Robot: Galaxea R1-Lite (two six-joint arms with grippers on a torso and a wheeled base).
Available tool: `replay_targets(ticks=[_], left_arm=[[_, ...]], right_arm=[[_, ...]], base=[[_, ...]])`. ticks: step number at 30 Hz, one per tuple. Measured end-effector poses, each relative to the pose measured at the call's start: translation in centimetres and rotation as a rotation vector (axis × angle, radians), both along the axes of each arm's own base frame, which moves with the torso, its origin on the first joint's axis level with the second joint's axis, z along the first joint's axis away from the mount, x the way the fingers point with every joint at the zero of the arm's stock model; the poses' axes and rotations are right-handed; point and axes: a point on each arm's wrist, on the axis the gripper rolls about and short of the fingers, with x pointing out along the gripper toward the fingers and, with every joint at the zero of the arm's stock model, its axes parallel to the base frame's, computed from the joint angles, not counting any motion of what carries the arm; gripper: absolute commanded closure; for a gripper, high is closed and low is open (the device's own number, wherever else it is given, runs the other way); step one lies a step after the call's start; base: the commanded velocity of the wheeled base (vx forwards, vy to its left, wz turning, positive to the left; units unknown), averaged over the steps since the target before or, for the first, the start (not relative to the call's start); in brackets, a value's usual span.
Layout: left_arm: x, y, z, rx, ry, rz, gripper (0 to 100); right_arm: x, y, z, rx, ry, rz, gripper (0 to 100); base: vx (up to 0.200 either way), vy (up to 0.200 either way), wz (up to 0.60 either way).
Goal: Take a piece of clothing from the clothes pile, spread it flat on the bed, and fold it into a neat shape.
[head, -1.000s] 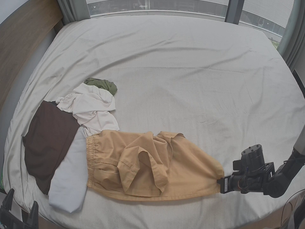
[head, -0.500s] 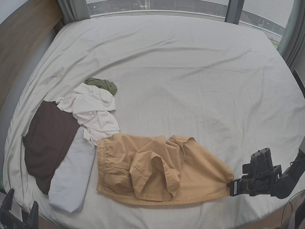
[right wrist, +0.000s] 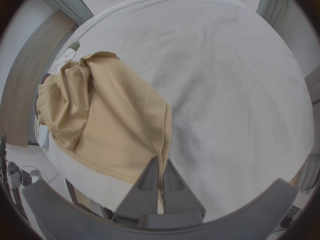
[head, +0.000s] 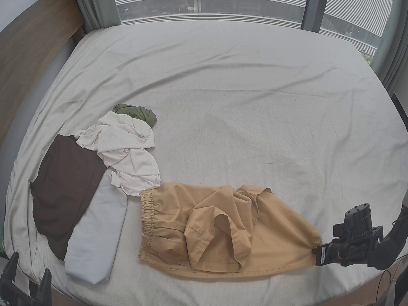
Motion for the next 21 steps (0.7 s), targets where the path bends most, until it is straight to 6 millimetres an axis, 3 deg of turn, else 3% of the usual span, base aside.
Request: replay_targets(ticks=[19, 20, 21], left_arm=[[0.00, 0.00, 0.00, 0.000, 0.000, 0.000, 0], [0.00, 0.00, 0.00, 0.000, 0.000, 0.000, 0], [0.00, 0.00, 0.00, 0.000, 0.000, 0.000, 0]], right_arm=[[-0.06, -1.03, -0.13, -0.014, 0.009, -0.037, 100], [-0.07, -1.04, -0.14, -0.014, 0.009, -0.037, 0], [-0.08, -1.04, -0.14, -0.014, 0.010, -0.037, 0]], base=[[0.000, 0.000, 0.00], [0.000, 0.000, 0.00], [0.000, 0.000, 0.00]])
